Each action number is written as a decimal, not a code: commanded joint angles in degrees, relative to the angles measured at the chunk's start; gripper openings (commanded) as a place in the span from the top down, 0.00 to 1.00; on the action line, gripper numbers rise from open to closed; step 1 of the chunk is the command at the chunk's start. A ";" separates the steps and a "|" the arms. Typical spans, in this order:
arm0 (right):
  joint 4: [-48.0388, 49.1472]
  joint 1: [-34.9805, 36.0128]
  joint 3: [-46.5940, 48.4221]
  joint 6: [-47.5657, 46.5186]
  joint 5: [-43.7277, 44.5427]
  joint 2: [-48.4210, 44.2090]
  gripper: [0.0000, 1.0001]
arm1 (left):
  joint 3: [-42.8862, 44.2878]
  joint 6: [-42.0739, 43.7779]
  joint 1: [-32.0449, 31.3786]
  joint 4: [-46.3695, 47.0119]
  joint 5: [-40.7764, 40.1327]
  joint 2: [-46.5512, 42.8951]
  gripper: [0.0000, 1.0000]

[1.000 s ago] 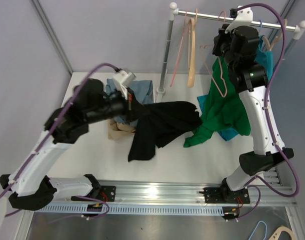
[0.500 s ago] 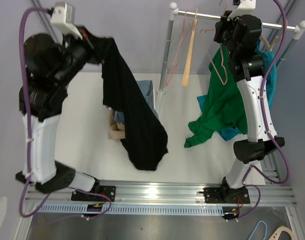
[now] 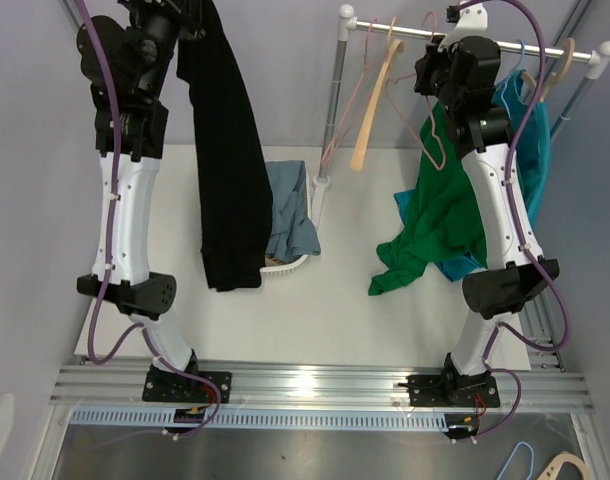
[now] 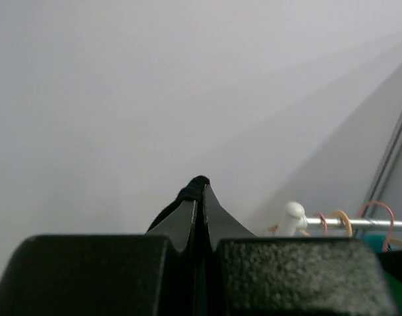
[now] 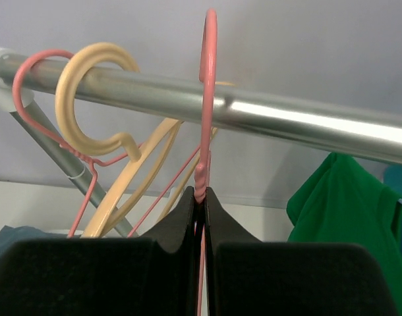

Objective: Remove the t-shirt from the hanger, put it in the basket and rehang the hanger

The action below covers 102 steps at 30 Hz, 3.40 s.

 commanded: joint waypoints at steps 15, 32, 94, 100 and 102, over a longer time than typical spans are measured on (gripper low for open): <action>4.59 0.94 -5.03 2.29 -1.35 0.18 0.87 | -23.24 -15.26 4.15 15.65 12.00 2.74 0.99; -0.24 -0.56 -0.63 2.03 2.08 -5.01 0.00 | -88.94 -25.18 -15.10 10.86 -13.57 -28.75 0.99; -8.59 -25.17 -5.73 5.28 -24.02 -6.59 0.62 | -93.08 -20.63 -21.52 3.71 -28.08 -52.38 0.00; -8.33 -25.08 -5.99 4.84 -22.97 -6.50 0.41 | -93.26 -20.11 -21.69 3.18 -28.61 -53.52 0.01; -8.77 -25.08 -6.08 5.02 -23.23 -7.20 0.34 | -93.26 -19.75 -21.69 3.17 -28.78 -53.88 0.00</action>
